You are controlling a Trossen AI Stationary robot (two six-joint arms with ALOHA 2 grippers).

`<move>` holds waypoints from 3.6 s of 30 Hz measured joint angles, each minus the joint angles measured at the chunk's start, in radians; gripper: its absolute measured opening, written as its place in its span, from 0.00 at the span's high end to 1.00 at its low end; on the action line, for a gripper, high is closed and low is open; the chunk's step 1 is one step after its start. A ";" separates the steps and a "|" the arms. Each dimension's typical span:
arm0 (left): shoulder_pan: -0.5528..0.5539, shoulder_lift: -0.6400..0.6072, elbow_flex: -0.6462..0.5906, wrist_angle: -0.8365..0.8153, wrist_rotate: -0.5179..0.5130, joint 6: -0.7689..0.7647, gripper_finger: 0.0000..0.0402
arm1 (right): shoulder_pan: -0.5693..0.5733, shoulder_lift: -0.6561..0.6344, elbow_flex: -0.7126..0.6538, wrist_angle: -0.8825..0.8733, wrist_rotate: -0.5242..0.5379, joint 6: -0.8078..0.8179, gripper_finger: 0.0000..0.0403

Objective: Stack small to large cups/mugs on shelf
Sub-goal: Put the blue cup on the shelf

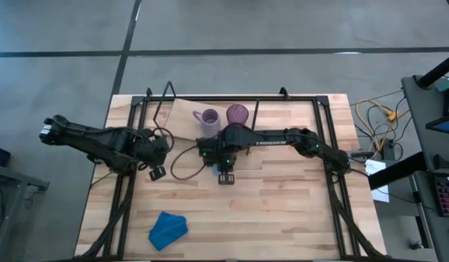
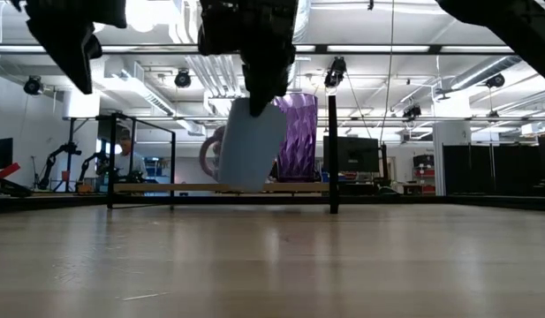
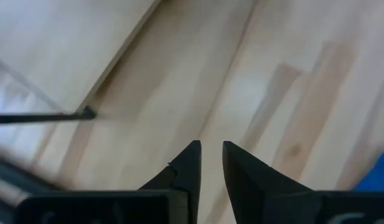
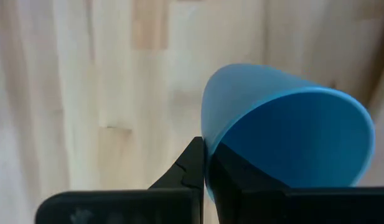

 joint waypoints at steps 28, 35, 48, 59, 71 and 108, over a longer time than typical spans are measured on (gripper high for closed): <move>0.002 -0.004 0.000 -0.006 -0.046 -0.001 0.87 | 0.043 0.001 -0.154 0.230 0.003 0.154 0.90; 0.002 -0.004 0.000 -0.006 -0.047 0.000 0.87 | 0.043 0.001 -0.154 0.238 0.003 0.155 0.80; 0.000 0.014 0.001 0.275 0.036 0.171 0.87 | 0.044 -0.090 -0.045 0.163 0.003 0.266 0.80; -0.001 0.229 0.025 0.551 0.149 0.429 0.87 | 0.062 -0.260 -0.021 -0.188 0.240 0.572 0.83; 0.003 0.514 0.156 0.548 0.154 0.490 0.87 | 0.069 -0.366 -0.104 -0.185 0.302 0.644 0.83; 0.015 0.522 0.164 0.606 0.153 0.548 0.87 | 0.054 -0.434 -0.155 -0.185 0.555 0.617 0.83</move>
